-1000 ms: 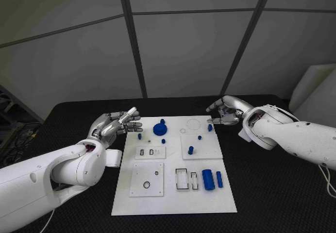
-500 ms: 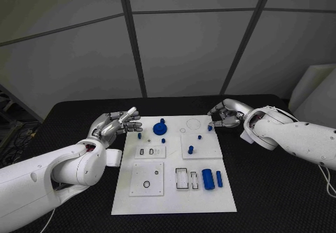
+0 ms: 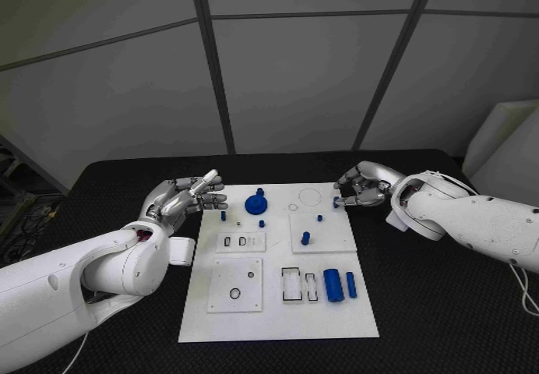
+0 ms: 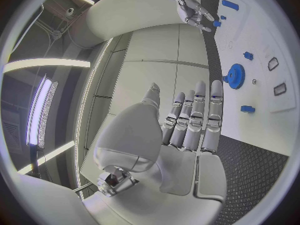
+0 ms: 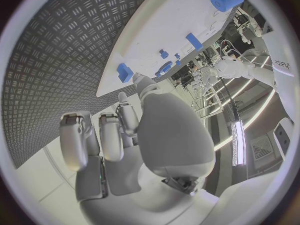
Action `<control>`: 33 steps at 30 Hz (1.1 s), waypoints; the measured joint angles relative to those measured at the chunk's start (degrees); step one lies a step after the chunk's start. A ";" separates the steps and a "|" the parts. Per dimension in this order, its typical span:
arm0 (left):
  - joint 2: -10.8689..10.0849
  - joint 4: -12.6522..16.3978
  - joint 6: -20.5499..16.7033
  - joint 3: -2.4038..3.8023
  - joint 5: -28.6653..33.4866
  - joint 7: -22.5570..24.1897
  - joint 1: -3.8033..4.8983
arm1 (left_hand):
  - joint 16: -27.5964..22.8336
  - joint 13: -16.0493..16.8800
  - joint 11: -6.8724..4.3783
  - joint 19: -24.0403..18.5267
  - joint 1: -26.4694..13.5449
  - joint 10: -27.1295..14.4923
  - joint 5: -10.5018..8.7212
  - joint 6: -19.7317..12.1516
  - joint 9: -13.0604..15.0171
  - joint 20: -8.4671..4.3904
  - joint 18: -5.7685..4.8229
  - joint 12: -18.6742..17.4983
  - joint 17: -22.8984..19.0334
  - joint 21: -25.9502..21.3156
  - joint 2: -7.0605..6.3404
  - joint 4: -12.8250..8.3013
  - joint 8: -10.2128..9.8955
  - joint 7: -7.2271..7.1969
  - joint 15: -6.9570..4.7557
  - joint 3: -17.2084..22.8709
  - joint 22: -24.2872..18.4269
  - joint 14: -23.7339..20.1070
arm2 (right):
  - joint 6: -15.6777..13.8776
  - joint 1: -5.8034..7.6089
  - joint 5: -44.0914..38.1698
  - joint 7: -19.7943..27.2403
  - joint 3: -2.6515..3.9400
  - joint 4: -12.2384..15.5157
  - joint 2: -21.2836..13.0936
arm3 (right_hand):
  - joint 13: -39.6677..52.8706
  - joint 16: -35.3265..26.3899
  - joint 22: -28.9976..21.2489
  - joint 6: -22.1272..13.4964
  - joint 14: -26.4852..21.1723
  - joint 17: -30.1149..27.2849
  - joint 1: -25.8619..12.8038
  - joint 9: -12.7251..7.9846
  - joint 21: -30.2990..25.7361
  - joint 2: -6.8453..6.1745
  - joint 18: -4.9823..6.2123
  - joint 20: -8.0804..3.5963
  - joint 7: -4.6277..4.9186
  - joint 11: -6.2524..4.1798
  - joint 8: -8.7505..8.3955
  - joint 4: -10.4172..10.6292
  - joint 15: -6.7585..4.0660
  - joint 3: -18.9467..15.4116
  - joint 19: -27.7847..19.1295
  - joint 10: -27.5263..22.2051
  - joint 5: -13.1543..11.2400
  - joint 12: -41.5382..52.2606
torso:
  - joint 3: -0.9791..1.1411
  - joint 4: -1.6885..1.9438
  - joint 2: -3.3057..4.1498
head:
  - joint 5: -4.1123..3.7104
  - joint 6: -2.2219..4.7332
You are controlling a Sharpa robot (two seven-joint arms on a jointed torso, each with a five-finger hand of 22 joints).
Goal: Assemble the parts on the task board
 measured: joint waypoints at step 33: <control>0.04 -0.30 -0.01 0.00 0.00 -0.02 -0.03 | 0.00 0.01 0.00 0.00 0.00 0.00 0.00 0.00 0.00 0.00 0.00 0.00 -0.01 0.00 0.00 0.00 0.00 0.00 0.00 0.00 0.03 0.00 | 1.95 -0.76 0.05 -0.06 -0.01 -1.72 1.10 | 1.06 0.00 -0.01 3.02 0.00 -0.01 0.92 0.26 0.00 0.92 0.01 0.00 -0.22 -0.21 1.16 0.23 0.00 -0.23 0.00 0.22 -0.02 0.90 | -0.02 0.00 -0.01 | -0.42 -0.81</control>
